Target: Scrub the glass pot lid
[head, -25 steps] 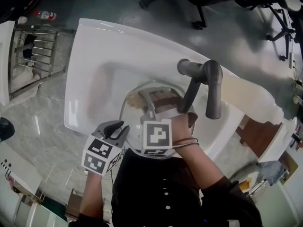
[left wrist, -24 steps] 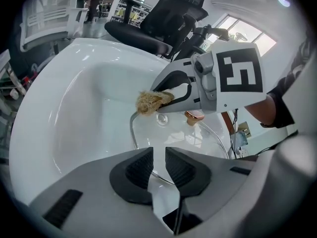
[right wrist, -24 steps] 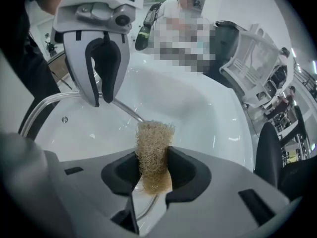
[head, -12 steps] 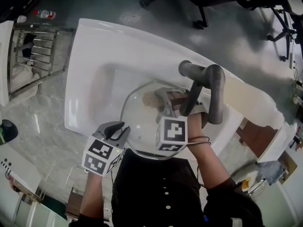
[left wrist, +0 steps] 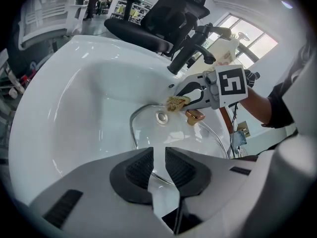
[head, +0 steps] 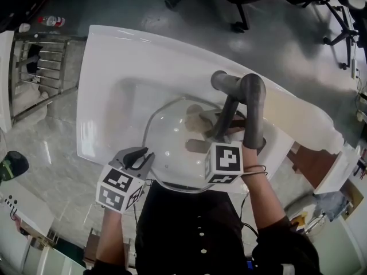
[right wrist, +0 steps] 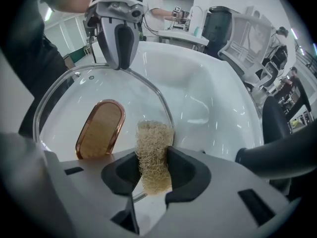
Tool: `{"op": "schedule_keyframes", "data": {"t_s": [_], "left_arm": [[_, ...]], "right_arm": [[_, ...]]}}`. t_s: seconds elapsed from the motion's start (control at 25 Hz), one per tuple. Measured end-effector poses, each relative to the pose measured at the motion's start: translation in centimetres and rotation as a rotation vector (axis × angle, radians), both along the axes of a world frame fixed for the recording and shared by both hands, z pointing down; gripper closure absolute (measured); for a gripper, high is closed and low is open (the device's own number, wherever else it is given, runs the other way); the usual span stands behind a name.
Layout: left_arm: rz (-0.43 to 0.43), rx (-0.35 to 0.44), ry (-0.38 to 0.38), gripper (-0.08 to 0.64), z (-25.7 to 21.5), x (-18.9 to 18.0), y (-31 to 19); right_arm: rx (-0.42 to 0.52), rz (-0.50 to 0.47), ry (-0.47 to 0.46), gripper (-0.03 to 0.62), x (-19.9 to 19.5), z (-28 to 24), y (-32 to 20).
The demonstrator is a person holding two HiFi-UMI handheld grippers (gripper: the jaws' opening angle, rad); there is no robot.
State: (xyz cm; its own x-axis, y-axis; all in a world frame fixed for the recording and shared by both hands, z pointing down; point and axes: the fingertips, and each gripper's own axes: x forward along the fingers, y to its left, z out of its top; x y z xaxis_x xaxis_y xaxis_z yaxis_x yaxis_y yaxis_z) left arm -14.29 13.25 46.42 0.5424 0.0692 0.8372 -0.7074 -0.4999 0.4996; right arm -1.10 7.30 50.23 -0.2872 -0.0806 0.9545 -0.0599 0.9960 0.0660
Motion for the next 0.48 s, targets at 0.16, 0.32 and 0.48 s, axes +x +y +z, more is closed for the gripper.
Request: {"op": "schedule_keyframes", "data": {"t_s": [0.16, 0.32, 0.48], "left_arm": [[0.001, 0.000, -0.005, 0.468, 0.0, 0.0, -0.1], [0.003, 0.005, -0.011, 0.468, 0.0, 0.0, -0.1], [0.006, 0.014, -0.017, 0.468, 0.1, 0.0, -0.1]], "right_arm": [[0.001, -0.007, -0.013, 0.446, 1.2, -0.1, 0.8], [0.016, -0.008, -0.033, 0.446, 2.0, -0.5, 1.9], [0.033, -0.023, -0.031, 0.446, 2.8, -0.8, 2.8]]}}
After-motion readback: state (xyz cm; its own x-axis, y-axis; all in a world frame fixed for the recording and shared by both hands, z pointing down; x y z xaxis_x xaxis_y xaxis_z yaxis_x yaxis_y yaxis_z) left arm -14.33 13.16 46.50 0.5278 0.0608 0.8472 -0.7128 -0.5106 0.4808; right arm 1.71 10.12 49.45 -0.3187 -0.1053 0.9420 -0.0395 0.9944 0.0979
